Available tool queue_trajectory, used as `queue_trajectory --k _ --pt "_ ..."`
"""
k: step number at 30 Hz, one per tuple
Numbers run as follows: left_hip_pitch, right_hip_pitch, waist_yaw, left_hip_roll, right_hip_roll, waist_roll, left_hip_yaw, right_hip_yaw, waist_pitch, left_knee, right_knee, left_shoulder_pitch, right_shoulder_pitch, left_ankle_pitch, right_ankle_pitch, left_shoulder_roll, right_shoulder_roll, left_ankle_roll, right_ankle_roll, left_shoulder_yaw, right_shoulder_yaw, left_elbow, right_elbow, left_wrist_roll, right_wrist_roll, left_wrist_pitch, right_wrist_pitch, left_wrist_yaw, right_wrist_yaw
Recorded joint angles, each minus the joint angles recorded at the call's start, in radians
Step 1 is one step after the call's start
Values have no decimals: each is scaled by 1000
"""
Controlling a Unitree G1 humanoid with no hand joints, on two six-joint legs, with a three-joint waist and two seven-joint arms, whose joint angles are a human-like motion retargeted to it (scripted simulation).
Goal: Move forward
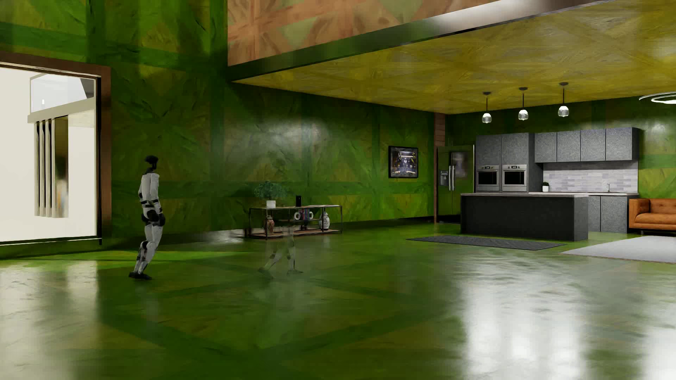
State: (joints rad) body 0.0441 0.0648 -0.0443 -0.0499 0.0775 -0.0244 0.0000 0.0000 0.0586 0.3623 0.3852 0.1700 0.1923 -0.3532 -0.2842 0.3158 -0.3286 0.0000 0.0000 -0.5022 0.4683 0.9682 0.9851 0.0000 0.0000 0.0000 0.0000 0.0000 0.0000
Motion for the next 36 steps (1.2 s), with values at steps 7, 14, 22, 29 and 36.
queue_trajectory --k 7,14,22,29,36 --pt "8 -153 -33 -28 -8 1 0 0 24 11 270 29 43 8 62 8 -17 0 0 -39 -46 57 -32 0 0 0 0 0 0" --pt "84 -547 -148 -19 -36 2 0 0 89 30 646 6 132 -29 123 27 -6 0 0 -1 -51 31 26 0 0 0 0 0 0" --pt "186 -532 -137 28 -57 33 0 0 82 41 92 -2 196 10 238 23 24 0 0 97 102 -107 170 0 0 0 0 0 0" --pt "-58 -338 -46 54 59 140 0 0 72 637 176 127 3 485 133 -12 -39 0 0 -57 -24 -2 38 0 0 0 0 0 0" --pt "-540 9 126 -3 110 99 0 0 90 619 70 170 -181 382 -35 -32 -104 0 0 -102 -281 119 -214 0 0 0 0 0 0"
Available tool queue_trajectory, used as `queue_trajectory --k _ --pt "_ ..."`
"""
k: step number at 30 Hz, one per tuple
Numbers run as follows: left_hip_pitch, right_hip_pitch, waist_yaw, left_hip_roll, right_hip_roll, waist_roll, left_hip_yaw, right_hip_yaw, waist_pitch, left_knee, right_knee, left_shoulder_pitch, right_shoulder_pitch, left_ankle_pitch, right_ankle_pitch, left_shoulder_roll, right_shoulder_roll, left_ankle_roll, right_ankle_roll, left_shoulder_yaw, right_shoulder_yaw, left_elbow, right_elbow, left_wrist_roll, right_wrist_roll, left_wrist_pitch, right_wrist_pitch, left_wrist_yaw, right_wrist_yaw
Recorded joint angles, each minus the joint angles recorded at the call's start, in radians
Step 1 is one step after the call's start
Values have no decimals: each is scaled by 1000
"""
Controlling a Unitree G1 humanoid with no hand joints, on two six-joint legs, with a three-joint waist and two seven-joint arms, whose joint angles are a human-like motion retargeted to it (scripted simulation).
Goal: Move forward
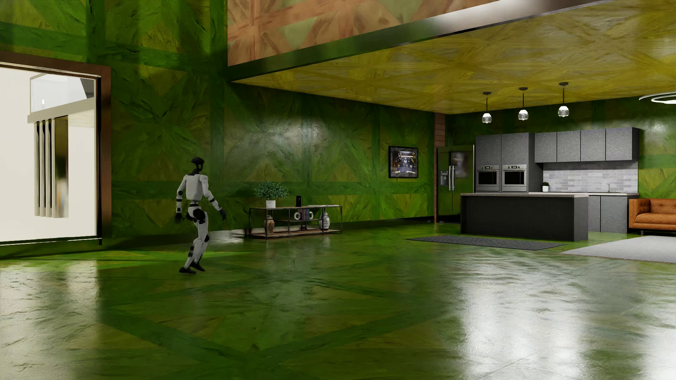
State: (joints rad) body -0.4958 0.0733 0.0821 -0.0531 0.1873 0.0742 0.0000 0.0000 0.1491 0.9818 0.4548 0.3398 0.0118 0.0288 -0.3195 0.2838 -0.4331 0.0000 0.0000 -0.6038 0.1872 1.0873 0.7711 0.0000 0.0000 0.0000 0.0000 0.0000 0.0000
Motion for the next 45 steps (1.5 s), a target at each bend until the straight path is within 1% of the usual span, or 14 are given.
queue_trajectory --k 3,5,6,8,11,12,15,20,25,28,32,36,41,45 --pt "64 144 57 33 -6 -20 0 0 -6 -537 -30 -7 -30 -102 -78 3 10 0 0 25 -10 -10 -44 0 0 0 0 0 0" --pt "119 194 99 61 -24 -30 0 0 -15 -630 -3 -30 -21 -215 -80 4 25 0 0 43 10 -12 -46 0 0 0 0 0 0" --pt "125 208 102 53 -43 -44 0 0 -21 -619 17 -46 -8 -161 -42 4 37 0 0 49 25 -8 -32 0 0 0 0 0 0" --pt "123 214 48 -16 -83 -95 0 0 -36 -562 85 -91 42 22 120 15 72 0 0 33 49 12 41 0 0 0 0 0 0" --pt "239 108 -59 -71 -129 -136 0 0 -50 -527 383 -175 150 -35 473 49 102 0 0 -5 143 -6 221 0 0 0 0 0 0" --pt "293 35 -86 -80 -146 -145 0 0 -49 -539 512 -200 182 -82 480 65 104 0 0 20 179 -47 278 0 0 0 0 0 0" --pt "439 -214 -152 -89 -170 -157 0 0 -48 -571 776 -262 291 -202 214 111 109 0 0 177 234 -209 381 0 0 0 0 0 0" --pt "639 -448 -268 -50 -138 -128 0 0 -46 -606 384 -331 433 -351 124 110 117 0 0 405 293 -390 419 0 0 0 0 0 0" --pt "763 -413 -319 -15 -184 -132 0 0 -50 -581 -54 -316 416 -383 150 76 152 0 0 312 346 -436 420 0 0 0 0 0 0" --pt "796 -393 -283 36 -153 -78 0 0 -71 -491 51 -203 370 -254 346 29 142 0 0 215 244 -337 364 0 0 0 0 0 0" --pt "581 -222 -188 100 -69 0 0 0 -70 -15 85 -39 303 75 243 12 74 0 0 70 98 -47 197 0 0 0 0 0 0" --pt "255 -46 -66 82 -20 22 0 0 -47 326 50 72 163 -15 134 50 1 0 0 65 -23 106 175 0 0 0 0 0 0" --pt "140 140 75 64 4 52 0 0 -51 -318 0 172 78 18 20 55 -67 0 0 113 -87 43 85 0 0 0 0 0 0" --pt "146 205 122 108 15 79 0 0 -94 -638 1 198 71 -219 -76 -17 -64 0 0 131 -99 -24 37 0 0 0 0 0 0"
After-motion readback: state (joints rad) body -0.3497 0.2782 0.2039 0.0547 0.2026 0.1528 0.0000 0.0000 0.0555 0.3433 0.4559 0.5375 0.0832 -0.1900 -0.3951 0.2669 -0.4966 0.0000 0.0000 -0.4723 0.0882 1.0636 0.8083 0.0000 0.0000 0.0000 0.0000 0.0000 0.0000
